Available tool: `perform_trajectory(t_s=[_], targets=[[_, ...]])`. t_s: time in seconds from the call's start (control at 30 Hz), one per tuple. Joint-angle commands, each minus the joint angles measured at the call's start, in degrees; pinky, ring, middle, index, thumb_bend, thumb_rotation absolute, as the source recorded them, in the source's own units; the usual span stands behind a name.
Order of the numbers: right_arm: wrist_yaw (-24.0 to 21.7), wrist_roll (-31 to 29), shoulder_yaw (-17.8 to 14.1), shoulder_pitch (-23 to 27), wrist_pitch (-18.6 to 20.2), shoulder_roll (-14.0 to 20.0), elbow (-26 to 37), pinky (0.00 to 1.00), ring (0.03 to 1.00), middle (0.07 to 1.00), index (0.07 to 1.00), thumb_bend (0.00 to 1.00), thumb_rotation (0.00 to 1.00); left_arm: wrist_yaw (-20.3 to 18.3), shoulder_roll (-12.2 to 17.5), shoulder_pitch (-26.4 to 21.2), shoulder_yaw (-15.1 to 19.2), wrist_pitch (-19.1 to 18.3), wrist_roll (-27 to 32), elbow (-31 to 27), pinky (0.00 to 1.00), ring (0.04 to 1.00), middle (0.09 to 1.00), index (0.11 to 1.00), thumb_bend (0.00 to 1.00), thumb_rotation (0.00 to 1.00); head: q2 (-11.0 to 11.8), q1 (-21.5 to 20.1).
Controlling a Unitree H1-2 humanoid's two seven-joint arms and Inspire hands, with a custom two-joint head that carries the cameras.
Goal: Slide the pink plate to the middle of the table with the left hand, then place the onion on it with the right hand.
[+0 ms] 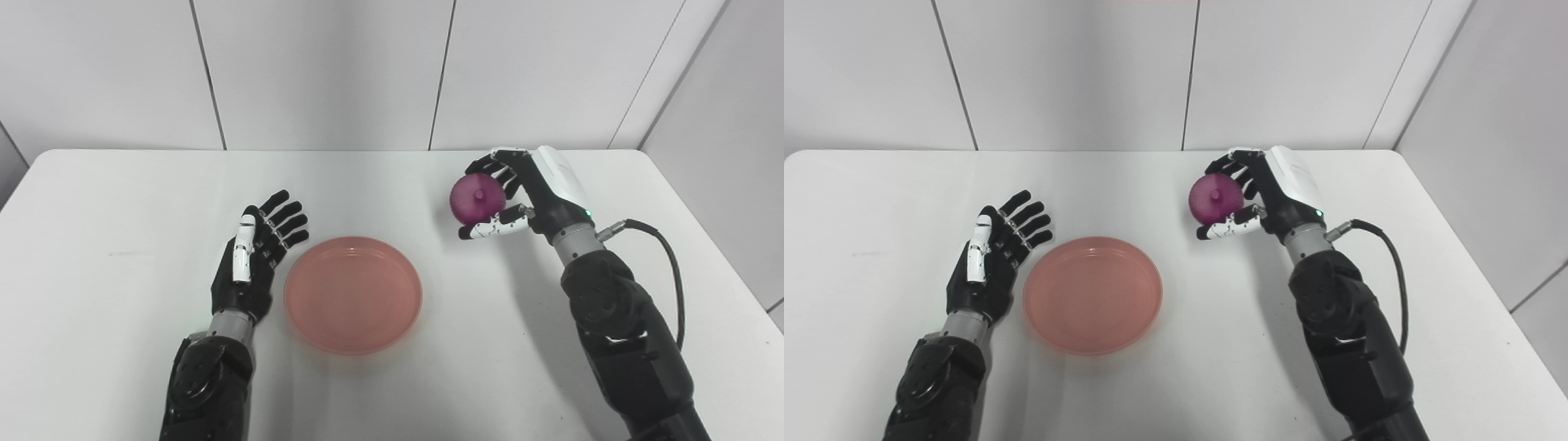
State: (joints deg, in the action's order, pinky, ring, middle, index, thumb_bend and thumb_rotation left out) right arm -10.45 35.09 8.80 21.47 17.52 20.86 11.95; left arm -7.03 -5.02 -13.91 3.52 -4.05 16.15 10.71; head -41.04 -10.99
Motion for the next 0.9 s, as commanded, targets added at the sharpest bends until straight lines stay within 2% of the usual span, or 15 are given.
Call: perform_trajectory(t_s=[0.0,0.27,0.5,0.87], targets=[[0.97,0.62,0.32,2.89,-2.98,0.0,2.0,0.38,0.452,0.527,0.487,0.52,0.14,0.88,-0.8,0.7,-0.63,-2.15,-0.48,-0.04,0.74,0.774,0.778,0.765,0.39,1.0,-0.04,0.31],[1.65,1.55,2.78,3.37,-3.94,-2.51,1.3,0.39,0.464,0.534,0.487,0.52,0.14,1.96,-1.25,0.67,-1.14,-2.35,-0.97,-0.45,0.73,0.763,0.771,0.757,0.38,1.0,-0.07,1.52],[0.79,2.27,4.56,3.68,-3.29,-4.85,1.46,0.37,0.451,0.529,0.487,0.52,0.14,2.99,-2.08,0.73,-1.51,-2.97,-1.03,-0.98,0.73,0.76,0.77,0.757,0.39,1.0,-0.09,3.34],[0.31,3.09,7.06,4.03,-3.75,-6.58,1.52,0.39,0.461,0.537,0.488,0.52,0.14,4.11,-3.58,0.93,-2.05,-4.27,-1.43,-2.35,0.72,0.762,0.772,0.76,0.38,1.0,-0.17,7.41]])
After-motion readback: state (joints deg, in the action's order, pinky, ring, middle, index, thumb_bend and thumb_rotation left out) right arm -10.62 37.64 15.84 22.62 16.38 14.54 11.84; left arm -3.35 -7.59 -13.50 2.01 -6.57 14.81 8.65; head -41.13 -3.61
